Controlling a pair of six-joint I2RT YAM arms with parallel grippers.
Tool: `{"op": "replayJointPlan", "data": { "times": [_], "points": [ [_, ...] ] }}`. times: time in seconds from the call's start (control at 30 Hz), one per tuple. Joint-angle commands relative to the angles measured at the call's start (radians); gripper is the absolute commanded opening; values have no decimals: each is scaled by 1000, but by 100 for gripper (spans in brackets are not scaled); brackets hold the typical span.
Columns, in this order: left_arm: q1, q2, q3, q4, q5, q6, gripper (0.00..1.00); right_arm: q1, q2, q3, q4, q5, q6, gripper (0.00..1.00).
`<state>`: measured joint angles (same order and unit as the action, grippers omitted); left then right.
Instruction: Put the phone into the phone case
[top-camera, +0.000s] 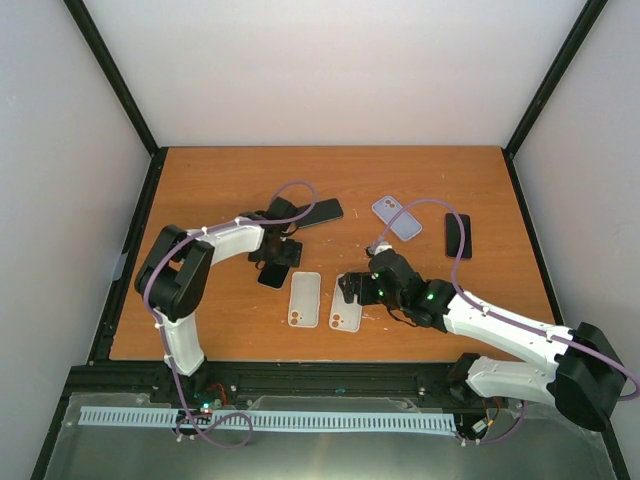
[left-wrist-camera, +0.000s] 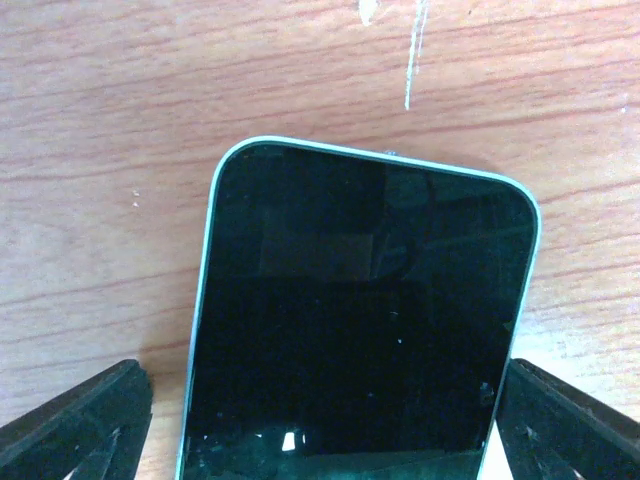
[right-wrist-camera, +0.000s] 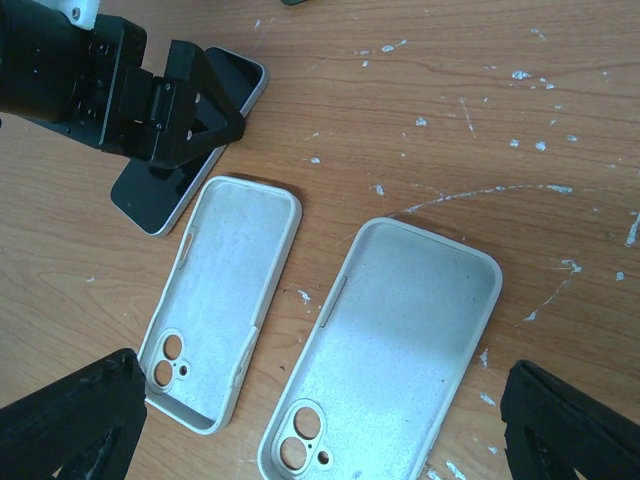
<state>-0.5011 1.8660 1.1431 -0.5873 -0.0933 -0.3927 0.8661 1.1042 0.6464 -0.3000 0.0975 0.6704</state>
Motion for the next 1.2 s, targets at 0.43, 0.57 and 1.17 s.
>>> {"op": "replayJointPlan", "data": {
  "times": [0.43, 0.57, 1.17],
  "points": [
    [1, 13, -14, -136, 92, -4, 72, -4, -18, -20, 8, 16, 20, 95],
    [0, -17, -3, -163, 123, -34, 69, -3, -17, -19, 12, 9, 20, 95],
    [-63, -174, -31, -197, 211, -156, 62, -3, -29, -41, 21, 5, 21, 95]
  ]
}}
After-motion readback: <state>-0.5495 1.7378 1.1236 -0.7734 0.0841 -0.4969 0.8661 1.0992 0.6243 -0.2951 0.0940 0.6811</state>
